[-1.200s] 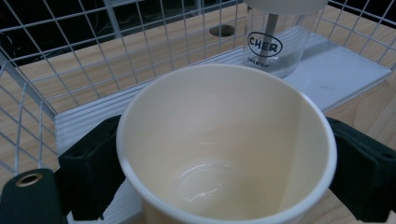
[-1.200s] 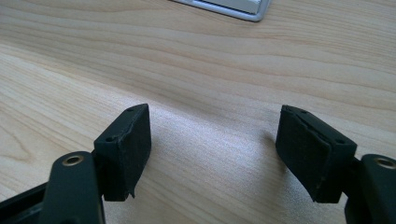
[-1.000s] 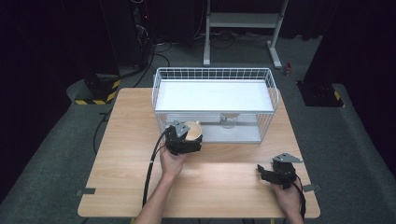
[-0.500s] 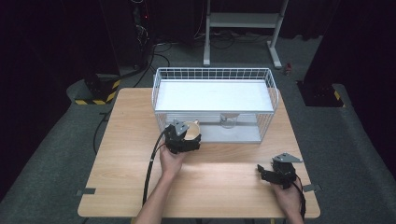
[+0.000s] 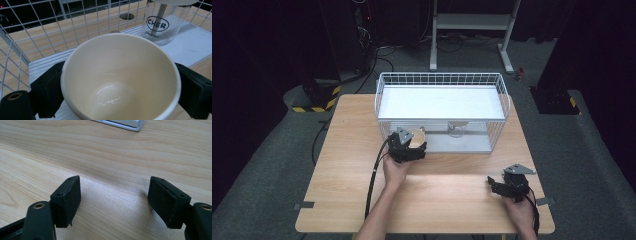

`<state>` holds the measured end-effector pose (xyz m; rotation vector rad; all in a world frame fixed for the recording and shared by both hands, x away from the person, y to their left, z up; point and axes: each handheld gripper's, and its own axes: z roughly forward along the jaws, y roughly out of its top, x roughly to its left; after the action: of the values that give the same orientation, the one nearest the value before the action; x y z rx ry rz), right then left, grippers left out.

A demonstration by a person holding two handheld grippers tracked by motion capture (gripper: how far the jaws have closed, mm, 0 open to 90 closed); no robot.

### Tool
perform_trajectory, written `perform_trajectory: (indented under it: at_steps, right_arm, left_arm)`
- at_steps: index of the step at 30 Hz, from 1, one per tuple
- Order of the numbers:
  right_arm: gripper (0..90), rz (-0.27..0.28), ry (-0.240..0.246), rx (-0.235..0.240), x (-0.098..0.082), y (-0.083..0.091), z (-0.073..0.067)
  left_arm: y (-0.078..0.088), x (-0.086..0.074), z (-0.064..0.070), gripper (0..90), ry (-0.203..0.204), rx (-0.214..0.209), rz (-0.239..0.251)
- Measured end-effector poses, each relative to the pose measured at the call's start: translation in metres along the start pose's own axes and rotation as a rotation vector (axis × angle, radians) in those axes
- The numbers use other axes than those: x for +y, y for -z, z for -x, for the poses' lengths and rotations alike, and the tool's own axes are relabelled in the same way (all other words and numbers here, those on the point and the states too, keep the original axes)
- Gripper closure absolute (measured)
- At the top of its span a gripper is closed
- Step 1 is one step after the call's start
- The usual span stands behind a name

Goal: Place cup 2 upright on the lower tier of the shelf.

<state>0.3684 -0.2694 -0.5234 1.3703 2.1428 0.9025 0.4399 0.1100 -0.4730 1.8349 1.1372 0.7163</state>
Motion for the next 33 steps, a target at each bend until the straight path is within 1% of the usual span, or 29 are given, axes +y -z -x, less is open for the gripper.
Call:
perform_trajectory:
  at_steps: [3, 6, 14, 17, 19, 27, 33]
  right_arm:
    - [26.6, 0.0, 0.0, 0.0, 0.0, 0.0, 0.0]
    - [26.7, 0.0, 0.0, 0.0, 0.0, 0.0, 0.0]
    - [26.6, 0.0, 0.0, 0.0, 0.0, 0.0, 0.0]
    - [26.7, 0.0, 0.0, 0.0, 0.0, 0.0, 0.0]
    - [26.6, 0.0, 0.0, -0.001, 0.0, 0.0, 0.0]
    - [26.7, -0.001, -0.004, 0.0, 0.0, 0.0, 0.0]
    - [26.6, -0.001, -0.003, 0.0, 0.0, 0.0, 0.0]
  left_arm:
    - [-0.001, 0.0, -0.001, 10.0, 0.004, -0.001, 0.006]
    - [-0.004, -0.001, -0.002, 9.8, -0.004, -0.003, 0.02]
    - [-0.008, -0.001, -0.004, 9.7, -0.003, 0.009, 0.028]
    - [-0.011, 0.003, -0.005, 9.4, -0.01, 0.01, -0.002]
    - [-0.013, 0.005, -0.006, 9.4, -0.019, 0.015, -0.008]
    - [-0.017, 0.004, -0.007, 9.2, -0.01, 0.016, 0.003]
    - [-0.019, 0.004, -0.006, 9.0, -0.002, 0.029, 0.008]
